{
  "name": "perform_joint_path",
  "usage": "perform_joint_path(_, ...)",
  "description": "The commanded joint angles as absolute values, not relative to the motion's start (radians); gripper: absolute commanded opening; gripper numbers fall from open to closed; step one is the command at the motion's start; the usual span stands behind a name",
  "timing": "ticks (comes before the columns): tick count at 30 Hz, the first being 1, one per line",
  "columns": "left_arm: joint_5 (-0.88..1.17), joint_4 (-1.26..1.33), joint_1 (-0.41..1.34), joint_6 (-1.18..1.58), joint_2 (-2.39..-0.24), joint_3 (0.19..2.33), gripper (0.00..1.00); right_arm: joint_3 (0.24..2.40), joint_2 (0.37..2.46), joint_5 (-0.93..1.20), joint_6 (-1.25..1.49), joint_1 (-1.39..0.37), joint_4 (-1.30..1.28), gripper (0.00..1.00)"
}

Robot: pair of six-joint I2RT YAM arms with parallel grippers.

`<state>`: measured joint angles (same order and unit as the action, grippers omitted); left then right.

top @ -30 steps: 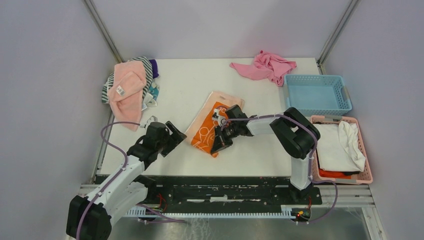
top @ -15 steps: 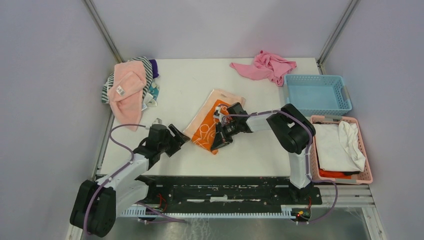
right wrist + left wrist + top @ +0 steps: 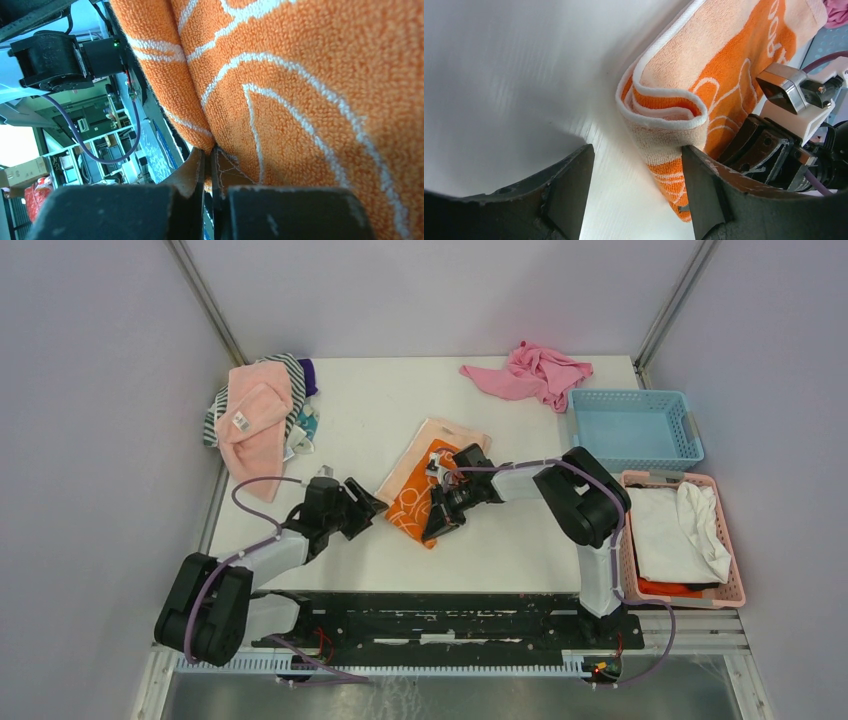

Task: Roll the towels
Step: Roll the towel at the center of the board.

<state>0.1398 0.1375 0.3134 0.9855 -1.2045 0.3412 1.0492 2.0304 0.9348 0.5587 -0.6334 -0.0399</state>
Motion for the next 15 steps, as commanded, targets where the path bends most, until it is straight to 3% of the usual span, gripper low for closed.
perform_joint_path(1, 0.128, 0.182, 0.307, 0.990, -1.255, 0.368, 0.73, 1.103, 1.999, 0.900, 0.492, -0.631, -0.096, 0.08)
perform_joint_path(5, 0.111, 0.180, 0.307, 1.011, -1.308, 0.373, 0.70, 1.126, 1.976, 0.861, 0.449, -0.632, -0.148, 0.19)
perform_joint_path(12, 0.093, 0.174, 0.307, 1.055, -1.372, 0.363, 0.63, 1.113, 1.836, 0.632, 0.319, -0.682, -0.233, 0.55)
perform_joint_path(15, 0.098, 0.174, 0.307, 1.062, -1.393, 0.366, 0.62, 1.104, 1.774, 0.456, 0.240, -0.736, -0.266, 0.60)
